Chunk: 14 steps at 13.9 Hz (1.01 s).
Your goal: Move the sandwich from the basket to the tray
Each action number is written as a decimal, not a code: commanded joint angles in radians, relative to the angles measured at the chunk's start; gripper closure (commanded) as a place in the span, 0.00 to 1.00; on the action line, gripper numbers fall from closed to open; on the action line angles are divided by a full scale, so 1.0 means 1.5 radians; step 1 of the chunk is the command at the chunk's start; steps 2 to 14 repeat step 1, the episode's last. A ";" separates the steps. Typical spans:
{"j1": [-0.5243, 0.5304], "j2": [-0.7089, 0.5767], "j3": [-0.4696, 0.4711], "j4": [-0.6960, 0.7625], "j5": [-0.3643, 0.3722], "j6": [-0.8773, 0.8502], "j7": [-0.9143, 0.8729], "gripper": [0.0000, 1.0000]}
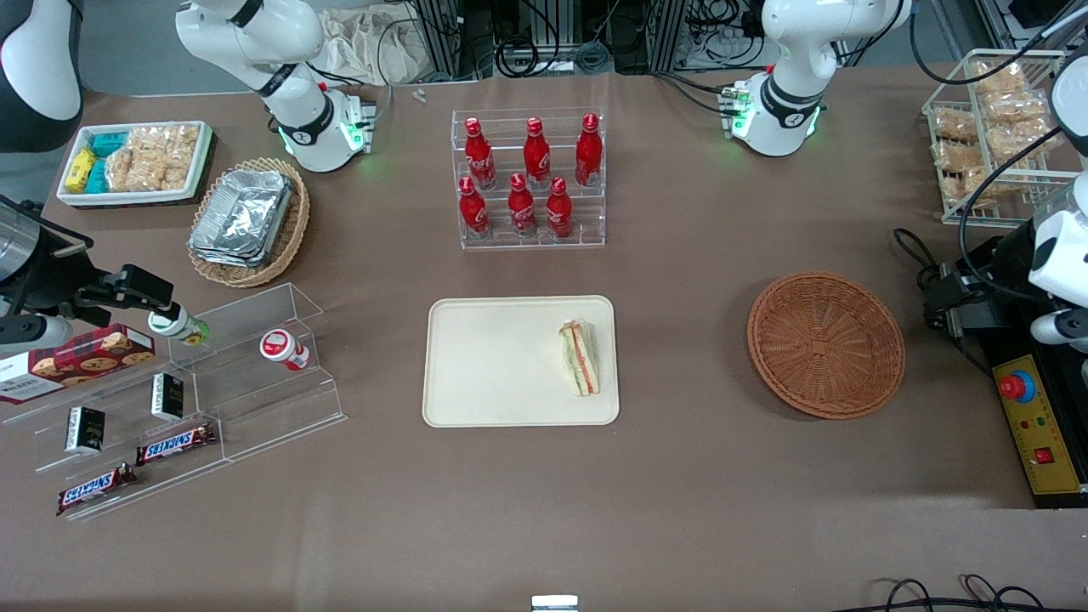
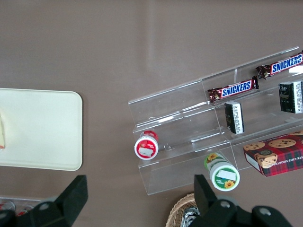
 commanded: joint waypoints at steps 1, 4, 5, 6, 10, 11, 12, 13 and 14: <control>-0.012 0.009 0.014 0.018 -0.014 -0.009 0.012 0.00; -0.012 0.009 0.014 0.018 -0.014 -0.009 0.012 0.00; -0.012 0.009 0.014 0.018 -0.014 -0.009 0.012 0.00; -0.012 0.009 0.014 0.018 -0.014 -0.009 0.012 0.00; -0.012 0.009 0.014 0.018 -0.014 -0.009 0.012 0.00; -0.012 0.009 0.014 0.018 -0.014 -0.009 0.012 0.00; -0.012 0.009 0.014 0.018 -0.014 -0.009 0.012 0.00; -0.012 0.009 0.014 0.018 -0.014 -0.009 0.012 0.00; -0.012 0.009 0.014 0.018 -0.014 -0.009 0.012 0.00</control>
